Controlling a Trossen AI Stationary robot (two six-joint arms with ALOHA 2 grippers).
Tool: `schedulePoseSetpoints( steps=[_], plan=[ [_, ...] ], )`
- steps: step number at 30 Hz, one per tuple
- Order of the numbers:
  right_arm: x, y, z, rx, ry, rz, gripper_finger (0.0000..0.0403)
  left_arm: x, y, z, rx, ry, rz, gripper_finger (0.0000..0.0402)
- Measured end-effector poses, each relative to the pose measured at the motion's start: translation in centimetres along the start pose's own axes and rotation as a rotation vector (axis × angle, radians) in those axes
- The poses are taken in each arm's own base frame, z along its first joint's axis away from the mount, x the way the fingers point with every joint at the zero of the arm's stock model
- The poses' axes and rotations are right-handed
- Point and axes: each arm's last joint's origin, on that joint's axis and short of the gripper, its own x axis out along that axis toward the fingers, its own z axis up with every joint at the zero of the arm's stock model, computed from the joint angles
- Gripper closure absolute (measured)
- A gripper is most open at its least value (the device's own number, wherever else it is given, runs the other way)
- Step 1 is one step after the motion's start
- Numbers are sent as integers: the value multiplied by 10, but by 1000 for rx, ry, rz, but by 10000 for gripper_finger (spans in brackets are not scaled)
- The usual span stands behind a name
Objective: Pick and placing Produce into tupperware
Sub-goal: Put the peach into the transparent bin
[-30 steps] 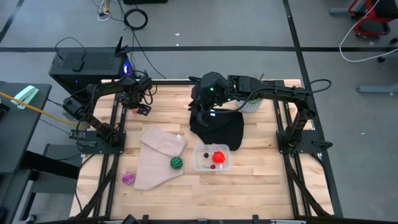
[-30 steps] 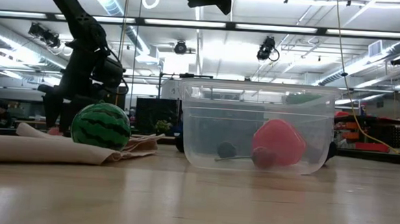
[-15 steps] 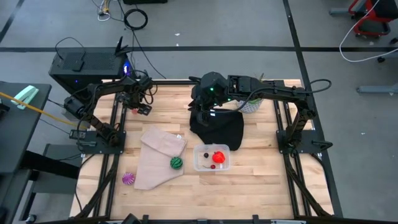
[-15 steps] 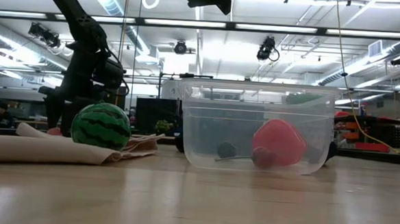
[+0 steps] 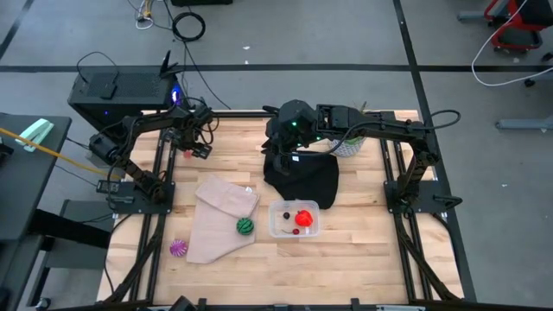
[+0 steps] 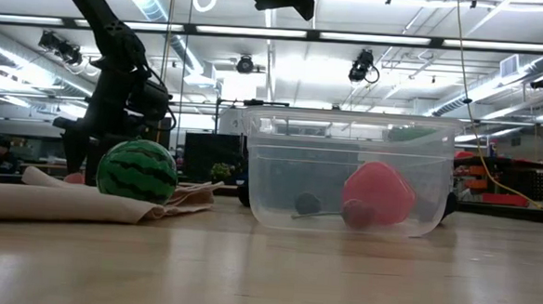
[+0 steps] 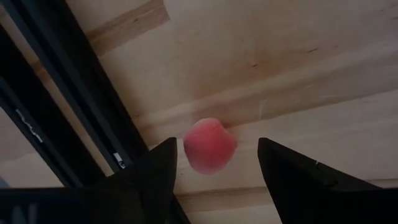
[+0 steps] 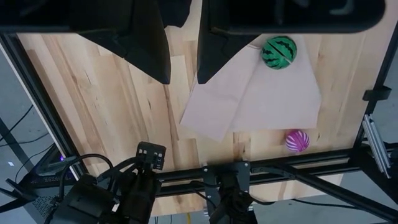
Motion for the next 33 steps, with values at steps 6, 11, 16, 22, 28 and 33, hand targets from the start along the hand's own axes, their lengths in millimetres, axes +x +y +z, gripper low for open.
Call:
schedulePoseSetpoints(
  steps=[6, 11, 16, 22, 28, 33],
  plan=[
    [0, 0, 0, 0, 0, 0, 316, 0, 0, 0, 3, 3, 1, 176],
    [0, 0, 0, 0, 0, 0, 316, 0, 0, 0, 3, 4, 1, 211],
    [0, 0, 0, 0, 1, 0, 316, 0, 0, 0, 4, 4, 1, 256],
    [0, 0, 0, 0, 1, 0, 316, 0, 0, 0, 3, 3, 1, 292],
    [0, 0, 0, 0, 1, 0, 316, 0, 0, -1, 51, 12, 2, 295],
    [0, 0, 0, -1, 1, 0, 316, -3, 2, -6, 89, 39, -9, 286]
  ],
)
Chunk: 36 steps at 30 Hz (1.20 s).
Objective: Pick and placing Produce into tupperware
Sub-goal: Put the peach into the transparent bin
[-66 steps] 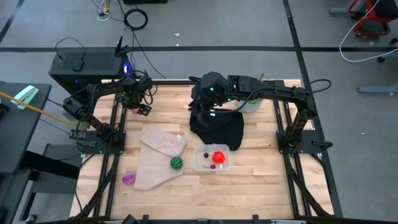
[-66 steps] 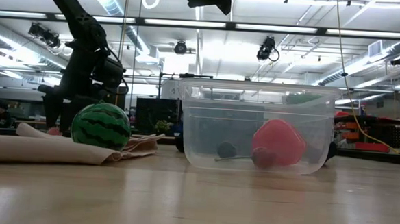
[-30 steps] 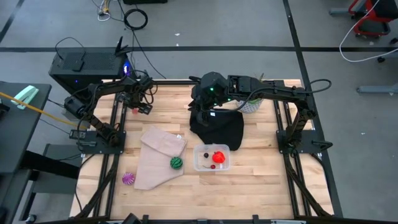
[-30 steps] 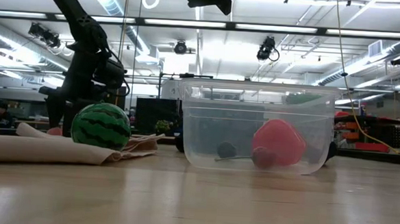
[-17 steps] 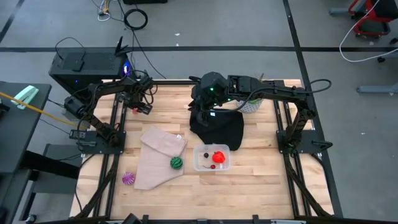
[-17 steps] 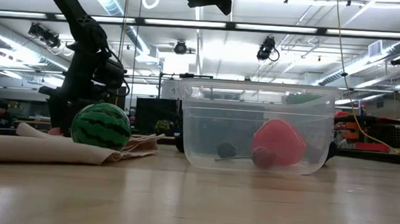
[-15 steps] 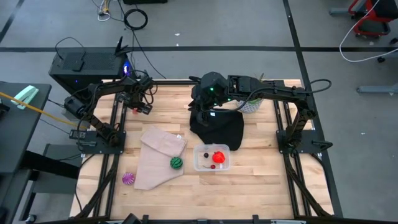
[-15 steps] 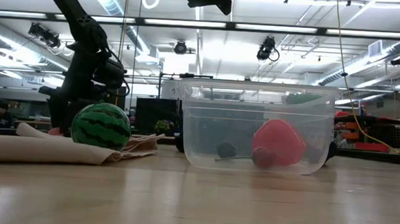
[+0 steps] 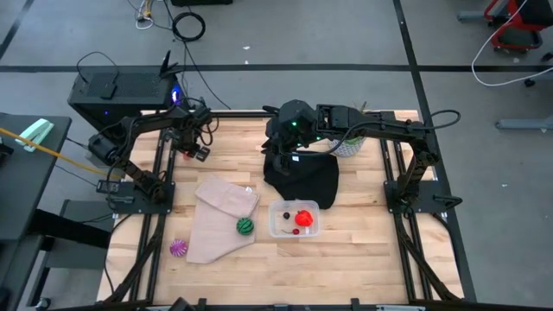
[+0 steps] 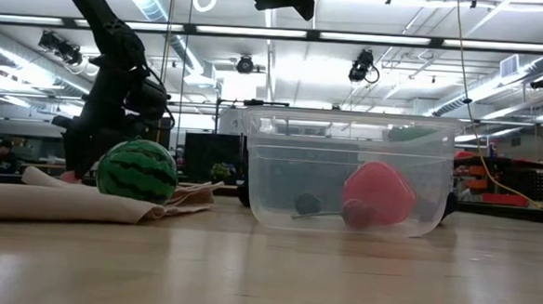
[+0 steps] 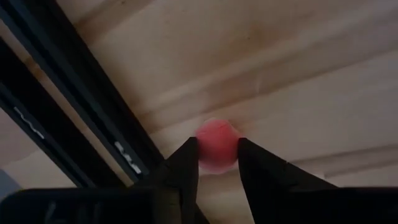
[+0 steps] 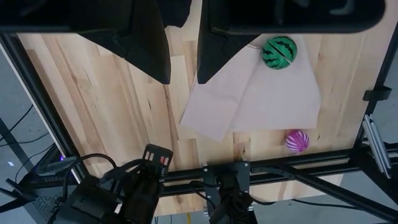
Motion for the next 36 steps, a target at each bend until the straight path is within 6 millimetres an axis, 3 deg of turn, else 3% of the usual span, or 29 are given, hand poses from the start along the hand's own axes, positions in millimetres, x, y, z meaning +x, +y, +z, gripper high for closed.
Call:
schedulePoseSetpoints(
  steps=[6, 11, 17, 24, 36],
  plan=[
    [0, 0, 0, -13, 1, 0, 316, -26, 4, 3, -9, -58, -24, 286],
    [-1, -8, -2, -13, 21, -31, 316, -66, 9, 11, -36, -171, -126, 293],
    [-4, -33, -13, -7, 141, -156, 316, -116, 0, 10, -31, -314, -319, 289],
    [-16, -77, -28, 56, 283, -281, 316, -151, -39, -9, 75, -389, -478, 291],
    [-49, -138, -35, 170, 240, -362, 316, -196, -137, -48, 208, -599, -883, 292]
  ],
)
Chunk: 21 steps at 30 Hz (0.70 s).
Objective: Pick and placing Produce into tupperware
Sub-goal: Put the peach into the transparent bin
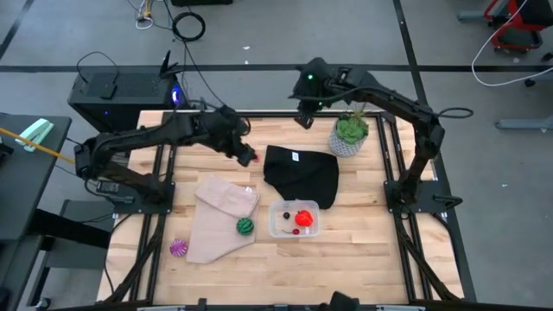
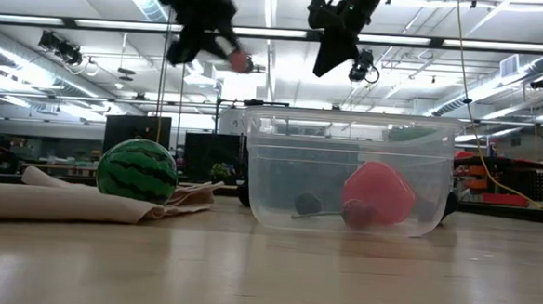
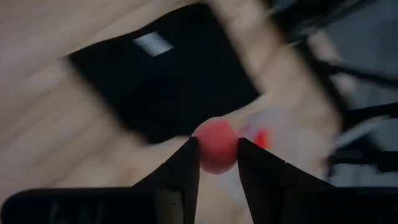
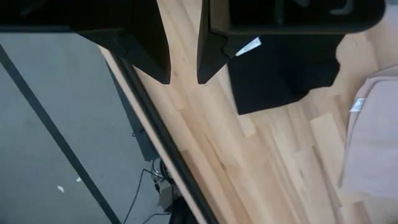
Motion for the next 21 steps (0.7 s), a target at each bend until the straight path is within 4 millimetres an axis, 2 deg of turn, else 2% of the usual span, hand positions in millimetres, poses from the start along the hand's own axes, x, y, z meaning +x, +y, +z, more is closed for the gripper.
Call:
schedulePoseSetpoints(
  steps=[5, 9, 14, 21],
  plan=[
    [-6, -21, -2, 43, -21, -8, 316, 6, -38, -4, 56, -123, -168, 295],
    [-14, -38, -4, 86, -46, 6, 316, 18, -54, -12, 98, -143, -205, 295],
    [-19, -51, -7, 118, -61, 21, 316, 52, -63, -27, 133, -83, -182, 295],
    [-20, -54, -7, 121, -67, 43, 316, 101, -80, -50, 145, -41, -248, 297]
  ],
)
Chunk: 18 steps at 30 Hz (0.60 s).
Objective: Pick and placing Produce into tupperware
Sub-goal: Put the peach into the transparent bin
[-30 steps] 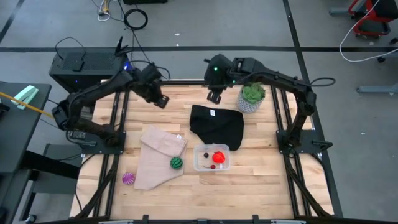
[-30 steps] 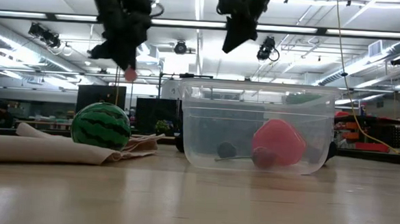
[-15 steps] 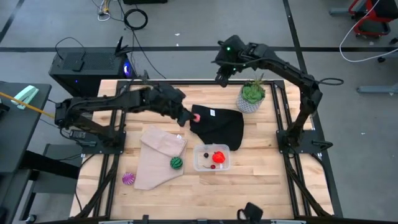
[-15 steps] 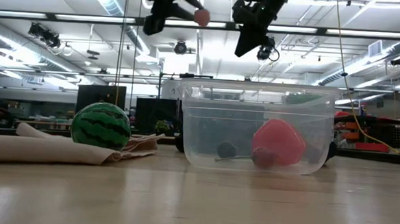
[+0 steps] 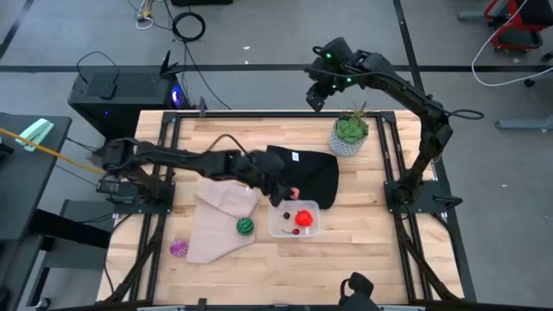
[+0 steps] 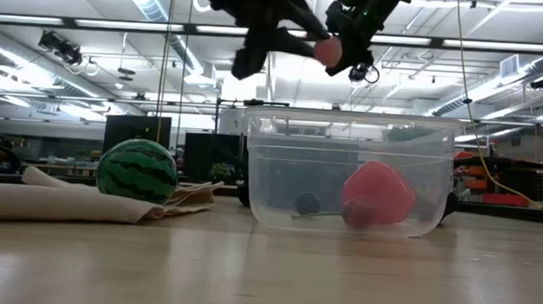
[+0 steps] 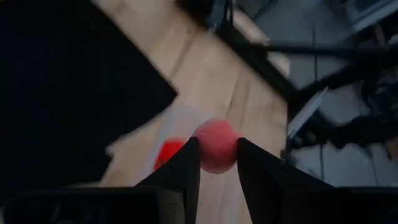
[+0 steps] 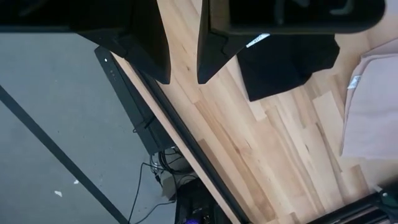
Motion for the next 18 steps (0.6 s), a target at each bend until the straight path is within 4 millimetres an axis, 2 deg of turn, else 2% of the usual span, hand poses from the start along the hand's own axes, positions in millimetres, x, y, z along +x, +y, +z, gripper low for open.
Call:
schedulePoseSetpoints(
  steps=[7, 11, 18],
  plan=[
    [0, -1, -2, -30, 21, 6, 316, 31, 0, -22, 147, 61, -11, 297],
    [0, -2, -3, -40, 25, 6, 316, 37, 0, -30, 213, 94, -2, 300],
    [0, -1, -3, -44, 23, 18, 316, 36, 1, -39, 274, 161, 29, 297]
  ],
)
